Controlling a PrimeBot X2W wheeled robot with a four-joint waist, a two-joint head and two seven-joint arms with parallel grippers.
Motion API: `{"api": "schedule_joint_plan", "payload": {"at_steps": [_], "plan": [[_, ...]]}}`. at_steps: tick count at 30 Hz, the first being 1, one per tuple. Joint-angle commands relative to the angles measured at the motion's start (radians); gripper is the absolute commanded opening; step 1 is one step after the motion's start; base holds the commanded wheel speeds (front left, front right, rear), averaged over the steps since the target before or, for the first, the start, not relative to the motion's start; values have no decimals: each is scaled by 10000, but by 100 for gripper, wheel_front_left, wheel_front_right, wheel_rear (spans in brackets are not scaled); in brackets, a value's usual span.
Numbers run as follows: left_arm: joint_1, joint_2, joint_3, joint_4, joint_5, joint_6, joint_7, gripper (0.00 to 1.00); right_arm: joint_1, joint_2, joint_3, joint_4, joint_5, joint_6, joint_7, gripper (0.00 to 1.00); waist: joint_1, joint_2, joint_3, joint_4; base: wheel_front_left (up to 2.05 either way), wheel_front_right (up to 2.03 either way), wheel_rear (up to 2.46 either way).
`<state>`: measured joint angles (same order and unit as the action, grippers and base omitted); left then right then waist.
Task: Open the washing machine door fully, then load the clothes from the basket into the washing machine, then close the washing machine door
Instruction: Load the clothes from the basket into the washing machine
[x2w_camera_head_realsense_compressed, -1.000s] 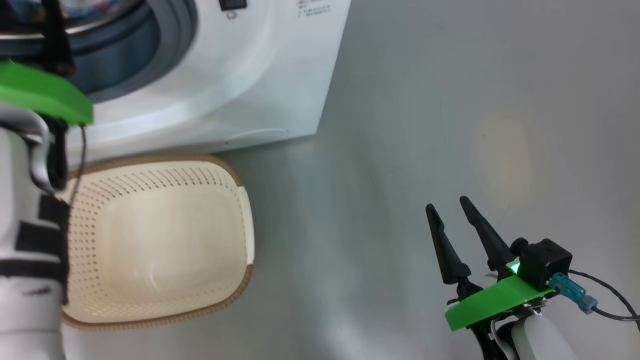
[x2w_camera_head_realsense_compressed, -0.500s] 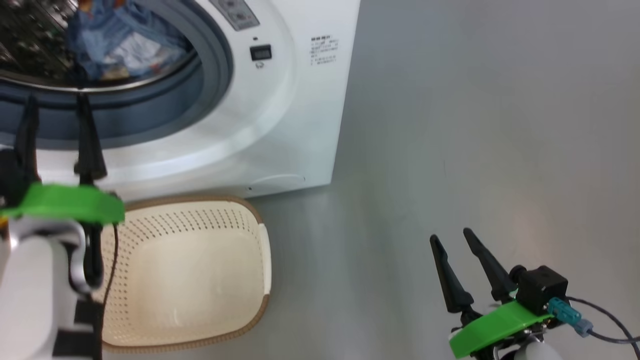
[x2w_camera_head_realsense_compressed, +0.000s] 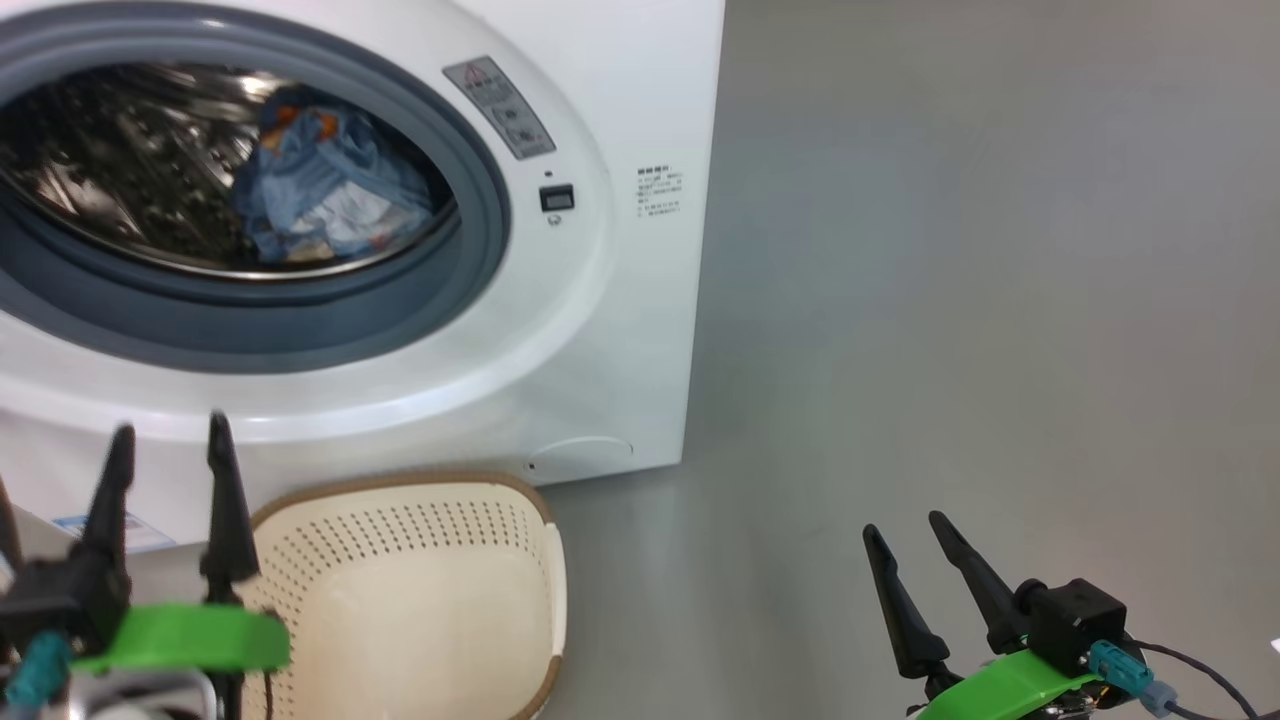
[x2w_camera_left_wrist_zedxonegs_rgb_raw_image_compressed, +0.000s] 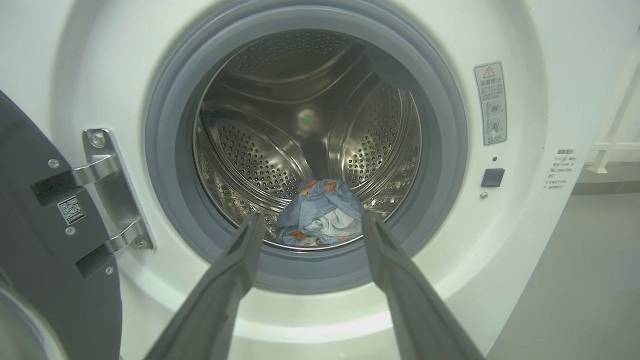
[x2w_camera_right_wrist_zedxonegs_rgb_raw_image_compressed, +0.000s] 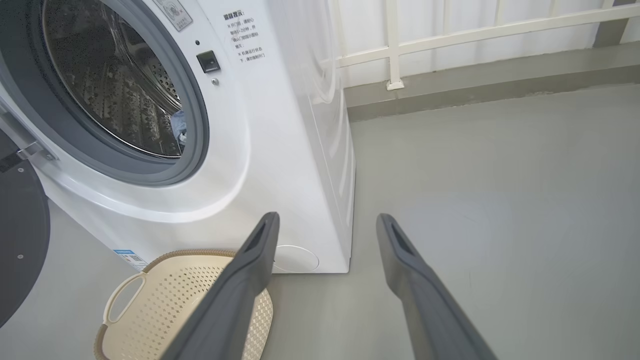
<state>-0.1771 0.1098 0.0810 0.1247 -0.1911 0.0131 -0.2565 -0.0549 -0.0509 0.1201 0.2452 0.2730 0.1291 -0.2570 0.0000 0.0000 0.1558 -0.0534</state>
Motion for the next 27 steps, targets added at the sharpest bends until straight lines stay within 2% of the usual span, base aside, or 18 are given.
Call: {"api": "schedule_joint_plan", "payload": {"at_steps": [1,10,14,20,27], "plan": [[192,173,348,-417,143,35,-53,100,64,7,225,-240,-218,16,-48,100,0,0,-451,132,0,0,0],[2231,-330,405,-1294,255,200,-53,100,327,7,46,-515,-672,16,-48,100,0,0,-1113,78,0,0,0],[2859,-409,343,-1473,355,141,-53,100,429,7,-104,-677,-808,16,-48,100,0,0,-1303,23,0,0,0],[3445,-486,146,-1557,438,14,-53,100,443,7,-289,-926,-972,16,-48,100,0,0,-1445,-7,0,0,0],[3804,-561,-170,-1612,462,218,-53,100,177,-27,-343,-1025,-1187,16,-48,100,0,0,-1452,-13,0,0,0]]}}
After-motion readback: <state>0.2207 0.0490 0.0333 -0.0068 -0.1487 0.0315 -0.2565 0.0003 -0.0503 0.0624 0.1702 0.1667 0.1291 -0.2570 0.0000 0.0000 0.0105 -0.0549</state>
